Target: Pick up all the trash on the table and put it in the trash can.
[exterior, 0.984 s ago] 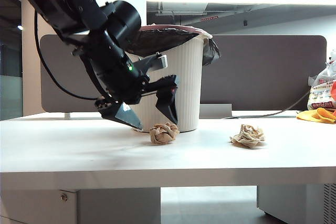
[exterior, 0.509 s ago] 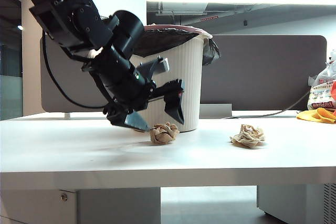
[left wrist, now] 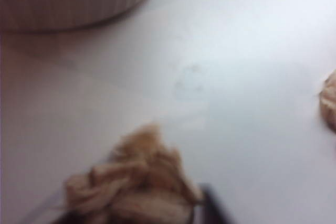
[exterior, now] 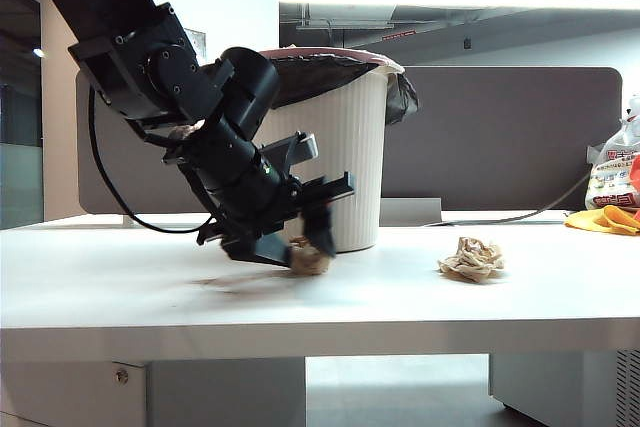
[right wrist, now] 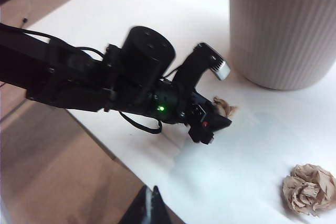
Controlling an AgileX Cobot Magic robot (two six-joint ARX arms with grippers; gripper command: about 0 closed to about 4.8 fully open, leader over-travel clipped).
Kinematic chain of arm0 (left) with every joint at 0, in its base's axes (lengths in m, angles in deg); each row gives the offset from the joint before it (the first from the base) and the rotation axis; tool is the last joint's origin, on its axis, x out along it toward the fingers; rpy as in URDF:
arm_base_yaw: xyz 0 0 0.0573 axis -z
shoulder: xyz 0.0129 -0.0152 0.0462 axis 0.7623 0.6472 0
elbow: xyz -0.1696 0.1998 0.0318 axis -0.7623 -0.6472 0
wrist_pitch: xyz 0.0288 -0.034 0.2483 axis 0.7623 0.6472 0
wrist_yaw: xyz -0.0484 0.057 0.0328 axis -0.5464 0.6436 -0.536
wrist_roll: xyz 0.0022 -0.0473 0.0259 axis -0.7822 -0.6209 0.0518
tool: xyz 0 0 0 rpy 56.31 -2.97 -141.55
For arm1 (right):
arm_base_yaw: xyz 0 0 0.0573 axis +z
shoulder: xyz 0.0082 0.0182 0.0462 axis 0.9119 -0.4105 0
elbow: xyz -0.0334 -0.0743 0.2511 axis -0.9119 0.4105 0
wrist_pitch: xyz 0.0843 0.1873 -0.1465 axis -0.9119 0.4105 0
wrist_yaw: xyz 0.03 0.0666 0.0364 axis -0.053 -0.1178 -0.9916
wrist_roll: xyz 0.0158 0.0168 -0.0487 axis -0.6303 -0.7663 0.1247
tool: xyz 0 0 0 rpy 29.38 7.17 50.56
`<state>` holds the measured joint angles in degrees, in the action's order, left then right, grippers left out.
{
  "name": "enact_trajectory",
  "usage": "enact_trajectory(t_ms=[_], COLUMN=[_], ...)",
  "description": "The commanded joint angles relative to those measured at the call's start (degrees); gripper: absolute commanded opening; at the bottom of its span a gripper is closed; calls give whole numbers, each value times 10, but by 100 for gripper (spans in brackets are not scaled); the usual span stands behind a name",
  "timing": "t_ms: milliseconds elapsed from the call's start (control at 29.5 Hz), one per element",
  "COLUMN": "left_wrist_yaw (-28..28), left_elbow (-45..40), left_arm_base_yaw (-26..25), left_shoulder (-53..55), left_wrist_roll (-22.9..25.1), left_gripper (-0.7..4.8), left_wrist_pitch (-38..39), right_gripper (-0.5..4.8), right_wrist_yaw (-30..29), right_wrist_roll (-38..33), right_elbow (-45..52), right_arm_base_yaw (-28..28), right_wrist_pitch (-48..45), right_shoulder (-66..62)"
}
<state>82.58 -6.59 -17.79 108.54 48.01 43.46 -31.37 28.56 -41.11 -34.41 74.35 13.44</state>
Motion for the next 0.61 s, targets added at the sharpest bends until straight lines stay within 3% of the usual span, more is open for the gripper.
enact_trajectory(t_ms=[34,475,611], left_wrist_yaw=[-15,-167,-167], left_elbow=[0,57,94], left_arm_base_yaw=[1,1,1], left_shoulder=[0,-110,-172], left_wrist_roll=[-7,-7,-2], left_gripper=[-6,-6,-6], left_wrist_pitch=[-5,-5,-5], right_gripper=[-4,-4,-4], right_wrist_yaw=[-4,3,31], right_wrist_roll=[-2,3,2], right_elbow=[-2,-2,-7], right_arm_base_yaw=[0,-3,-4], right_wrist_pitch=[-5,-47,-81], right_shoulder=[3,17,28])
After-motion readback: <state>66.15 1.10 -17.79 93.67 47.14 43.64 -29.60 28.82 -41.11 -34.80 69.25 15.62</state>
